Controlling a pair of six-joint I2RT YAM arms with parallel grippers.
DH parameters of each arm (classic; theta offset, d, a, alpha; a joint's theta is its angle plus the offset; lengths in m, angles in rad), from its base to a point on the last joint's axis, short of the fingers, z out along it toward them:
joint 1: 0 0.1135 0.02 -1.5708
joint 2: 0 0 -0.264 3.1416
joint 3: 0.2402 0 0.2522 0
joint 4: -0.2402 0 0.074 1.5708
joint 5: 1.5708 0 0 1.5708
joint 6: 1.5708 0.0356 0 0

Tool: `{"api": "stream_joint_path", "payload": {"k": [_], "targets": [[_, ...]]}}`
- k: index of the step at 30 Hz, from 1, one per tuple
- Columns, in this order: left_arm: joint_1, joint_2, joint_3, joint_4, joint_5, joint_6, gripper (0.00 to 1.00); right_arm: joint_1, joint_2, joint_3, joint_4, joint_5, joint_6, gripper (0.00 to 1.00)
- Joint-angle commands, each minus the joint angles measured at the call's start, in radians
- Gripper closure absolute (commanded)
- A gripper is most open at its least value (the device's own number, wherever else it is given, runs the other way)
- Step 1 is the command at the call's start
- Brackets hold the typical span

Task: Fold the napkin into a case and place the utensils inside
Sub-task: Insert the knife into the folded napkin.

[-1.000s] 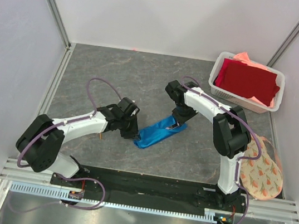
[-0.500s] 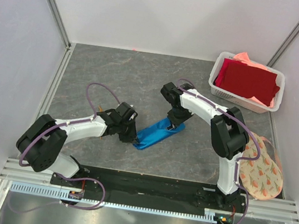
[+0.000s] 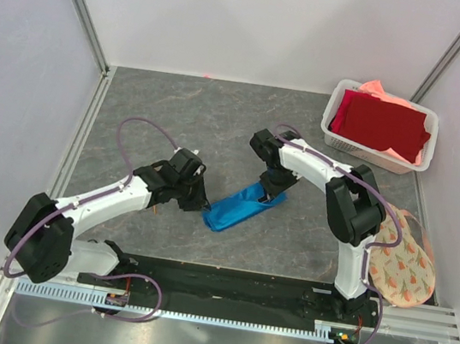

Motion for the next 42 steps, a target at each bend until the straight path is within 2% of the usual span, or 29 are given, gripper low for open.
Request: {"api": "stream_joint_path", "payload": {"k": [1,17,28,30,33,34,37,38,40,42], "targets": [[0.007,0.044,-0.016,-0.083,-0.042,-0.018,0.92,-0.003,-0.052,-0.004,0.002,-0.005,0.011,0.77],[-0.043,0.231,-0.04,0.082,0.038,-0.066,0.92,0.009,-0.055,-0.012,0.01,-0.051,0.02,0.75],[-0.051,0.245,-0.051,0.109,0.033,-0.07,0.92,0.024,-0.064,-0.045,0.022,-0.065,0.029,0.71],[-0.051,0.242,-0.051,0.106,0.036,-0.067,0.92,0.026,-0.067,-0.047,0.024,-0.065,0.031,0.66],[-0.051,0.224,-0.048,0.086,0.047,-0.052,0.91,0.023,-0.076,-0.038,0.019,-0.051,0.015,0.52],[-0.051,0.189,-0.05,0.069,0.045,-0.046,0.89,0.023,-0.087,-0.036,0.018,-0.034,-0.006,0.44],[-0.044,0.089,-0.043,-0.007,0.047,-0.024,0.74,0.024,-0.108,-0.026,0.019,0.032,-0.073,0.3],[-0.039,0.007,-0.031,-0.059,0.044,-0.021,0.66,0.021,-0.122,-0.009,0.021,0.049,-0.124,0.27],[-0.024,-0.06,-0.01,-0.113,0.053,-0.004,0.59,0.021,-0.145,0.008,0.024,0.06,-0.185,0.18],[0.004,-0.135,0.038,-0.212,0.052,0.016,0.55,0.023,-0.162,0.034,0.018,0.077,-0.282,0.14]]}}
